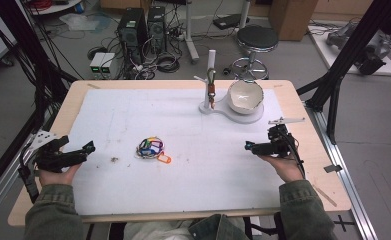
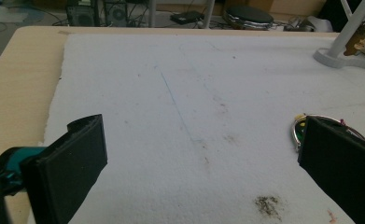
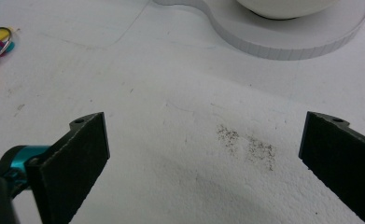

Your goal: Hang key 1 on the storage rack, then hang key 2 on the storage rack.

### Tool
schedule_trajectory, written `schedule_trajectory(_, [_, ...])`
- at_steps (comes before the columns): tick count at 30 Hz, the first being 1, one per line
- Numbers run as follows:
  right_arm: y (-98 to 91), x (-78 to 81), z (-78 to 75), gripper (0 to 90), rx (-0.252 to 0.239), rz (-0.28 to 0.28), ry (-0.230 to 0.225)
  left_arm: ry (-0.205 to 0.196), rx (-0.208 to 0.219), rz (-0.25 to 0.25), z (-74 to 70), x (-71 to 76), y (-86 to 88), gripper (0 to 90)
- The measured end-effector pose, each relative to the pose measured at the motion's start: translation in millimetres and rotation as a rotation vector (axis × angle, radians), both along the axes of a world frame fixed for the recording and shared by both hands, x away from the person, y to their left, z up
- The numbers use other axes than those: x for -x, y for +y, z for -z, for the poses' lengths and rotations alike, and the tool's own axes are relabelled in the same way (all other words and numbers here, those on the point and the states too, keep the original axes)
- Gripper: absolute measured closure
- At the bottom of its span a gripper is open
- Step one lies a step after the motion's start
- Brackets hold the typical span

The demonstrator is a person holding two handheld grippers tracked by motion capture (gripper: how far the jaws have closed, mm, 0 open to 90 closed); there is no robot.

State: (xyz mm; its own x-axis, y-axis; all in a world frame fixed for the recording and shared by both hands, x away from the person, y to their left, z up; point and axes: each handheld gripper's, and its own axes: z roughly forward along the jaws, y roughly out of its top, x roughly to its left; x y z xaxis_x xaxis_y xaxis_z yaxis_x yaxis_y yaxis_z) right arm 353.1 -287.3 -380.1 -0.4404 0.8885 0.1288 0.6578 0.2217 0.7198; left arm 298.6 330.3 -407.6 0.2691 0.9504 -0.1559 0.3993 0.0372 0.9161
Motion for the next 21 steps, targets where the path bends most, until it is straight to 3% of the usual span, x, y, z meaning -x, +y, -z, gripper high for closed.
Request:
schedule_trajectory(7, [-6.1,16.5,7.1,0.9,-0.015,0.042,-0.076,0.002,0.001,0.004,0.3,-0.4,-0.3,1.7])
schedule_trajectory(12, [-12.4,23.7,15.0,0.9,-0.034,0.086,-0.08,0.01,0.0,0.013,1.0,-1.6,-1.5,1.7])
schedule_trajectory(15, [-13.7,28.4,16.9,0.9,-0.036,0.088,-0.121,0.009,0.001,0.016,1.1,-2.9,-1.8,1.7])
schedule_trajectory(21, [-13.1,35.5,16.5,0.8,-0.04,0.094,-0.182,0.005,-0.034,0.027,-2.3,-6.5,-5.1,1.7])
